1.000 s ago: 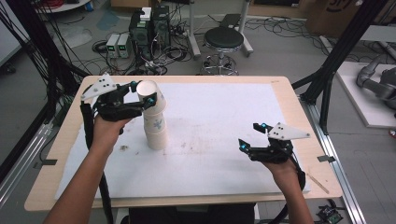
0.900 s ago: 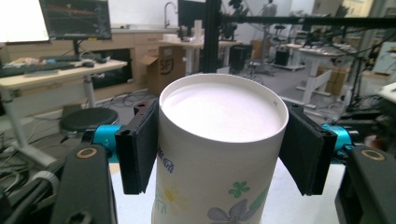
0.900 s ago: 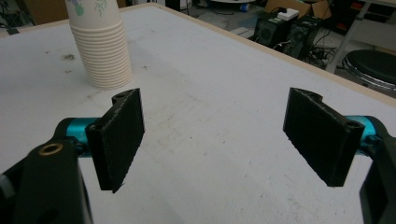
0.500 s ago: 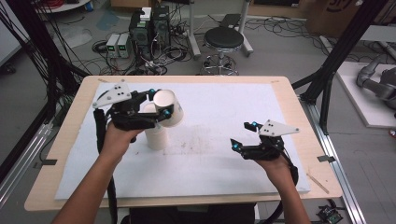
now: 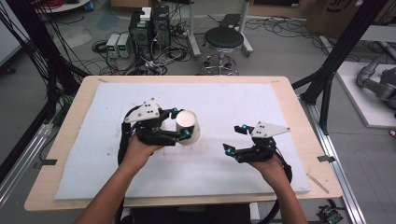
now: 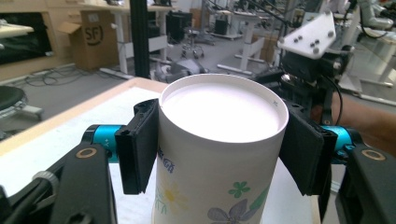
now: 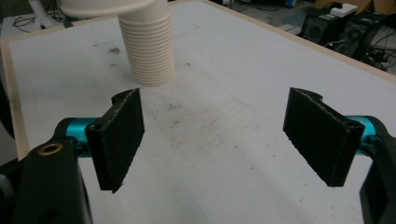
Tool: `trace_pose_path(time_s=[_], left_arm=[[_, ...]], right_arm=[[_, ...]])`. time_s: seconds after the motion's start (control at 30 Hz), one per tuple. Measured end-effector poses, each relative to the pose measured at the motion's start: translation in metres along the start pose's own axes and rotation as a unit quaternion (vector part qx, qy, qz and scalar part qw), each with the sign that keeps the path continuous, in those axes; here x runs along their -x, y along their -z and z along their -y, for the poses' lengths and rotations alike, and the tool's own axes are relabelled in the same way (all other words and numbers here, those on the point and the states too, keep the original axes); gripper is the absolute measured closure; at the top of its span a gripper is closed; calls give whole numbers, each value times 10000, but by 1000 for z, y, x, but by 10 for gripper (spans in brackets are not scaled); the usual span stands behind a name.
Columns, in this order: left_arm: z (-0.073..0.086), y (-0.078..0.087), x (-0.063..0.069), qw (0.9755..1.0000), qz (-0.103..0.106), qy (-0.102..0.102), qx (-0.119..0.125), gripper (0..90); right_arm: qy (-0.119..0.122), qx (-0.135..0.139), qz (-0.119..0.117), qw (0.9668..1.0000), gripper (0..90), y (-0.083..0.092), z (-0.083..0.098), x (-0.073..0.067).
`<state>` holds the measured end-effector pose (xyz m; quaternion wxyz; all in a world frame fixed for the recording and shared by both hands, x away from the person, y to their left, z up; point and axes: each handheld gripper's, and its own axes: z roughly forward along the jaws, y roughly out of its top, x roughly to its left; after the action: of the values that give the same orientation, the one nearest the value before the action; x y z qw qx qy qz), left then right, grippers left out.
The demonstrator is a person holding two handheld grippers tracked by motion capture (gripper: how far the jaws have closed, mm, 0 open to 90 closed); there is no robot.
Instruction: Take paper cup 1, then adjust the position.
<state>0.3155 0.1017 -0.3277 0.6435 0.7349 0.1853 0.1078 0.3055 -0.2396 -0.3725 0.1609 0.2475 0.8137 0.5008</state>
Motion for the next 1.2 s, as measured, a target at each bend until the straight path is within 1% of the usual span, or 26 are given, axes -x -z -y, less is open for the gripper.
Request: trace_pose_path(time_s=[0.03, 0.07, 0.1, 0.17, 0.2, 0.27, 0.37, 0.43, 0.5, 0.63, 0.67, 0.77, 0.8, 0.83, 0.87, 0.9, 0.93, 0.97, 1.0, 1.1, 1.13, 1.2], left_arm=[[2, -2, 1, 10000, 10, -12, -29, 342], [5, -4, 1, 10000, 30, -37, -70, 341], [9, -6, 2, 10000, 26, -36, -73, 342], [13, -6, 2, 10000, 26, 1, -83, 342], [13, -6, 2, 10000, 26, 1, -83, 342], [18, -6, 3, 9999, 6, -15, -113, 342], [20, -6, 2, 10000, -9, 19, -97, 341], [22, -6, 1, 10000, -13, 57, -64, 341], [23, -6, 0, 10000, -1, 83, -52, 340], [24, -9, 0, 9999, 54, 125, -66, 339], [25, -9, 0, 9999, 63, 135, -74, 339], [28, -13, 1, 9996, 172, 177, -98, 339], [28, -13, 1, 9996, 172, 177, -98, 339], [29, -14, 2, 9996, 201, 177, -118, 339], [30, -15, 3, 9995, 238, 178, -136, 339], [32, -15, 4, 9994, 268, 180, -147, 339], [34, -16, 5, 9992, 320, 191, -131, 339], [34, -16, 5, 9992, 320, 191, -131, 339], [35, -17, 5, 9991, 342, 185, -155, 339], [38, -18, 4, 9989, 392, 197, -172, 340], [38, -18, 4, 9987, 452, 190, -158, 340], [38, -18, 5, 9985, 494, 197, -154, 341]], right_arm=[[0, 0, 0, 10000, 207, 0, 0, 0], [21, -18, -48, 10000, 207, -2, 0, 0], [27, -49, -148, 9999, 206, -6, -2, -1], [21, -116, -239, 9996, 206, -9, -3, -2], [60, -129, -262, 9996, 206, -11, -3, -2], [82, -126, -315, 9994, 206, -13, -4, -4], [107, -138, -356, 9992, 206, -14, -5, -6], [136, -156, -422, 9989, 205, -15, -6, -7], [112, -172, -498, 9985, 205, -15, -6, -8], [119, -108, -574, 9982, 204, -16, -5, -10], [117, -143, -681, 9975, 200, -18, -4, -12], [95, -134, -794, 9967, 200, -21, -2, -14], [95, -134, -794, 9967, 200, -21, -2, -14], [103, -70, -888, 9960, 200, -24, -2, -16], [103, -70, -888, 9960, 200, -24, -2, -16], [131, -66, -934, 9955, 200, -25, -3, -17], [195, -26, -1040, 9944, 201, -26, -3, -20], [195, -26, -1040, 9944, 201, -26, -3, -20], [209, -17, -1148, 9932, 200, -27, -4, -21], [245, 2, -1203, 9924, 201, -29, -5, -23], [261, 16, -1280, 9914, 200, -31, -5, -24], [271, 13, -1284, 9914, 201, -31, -5, -25]])
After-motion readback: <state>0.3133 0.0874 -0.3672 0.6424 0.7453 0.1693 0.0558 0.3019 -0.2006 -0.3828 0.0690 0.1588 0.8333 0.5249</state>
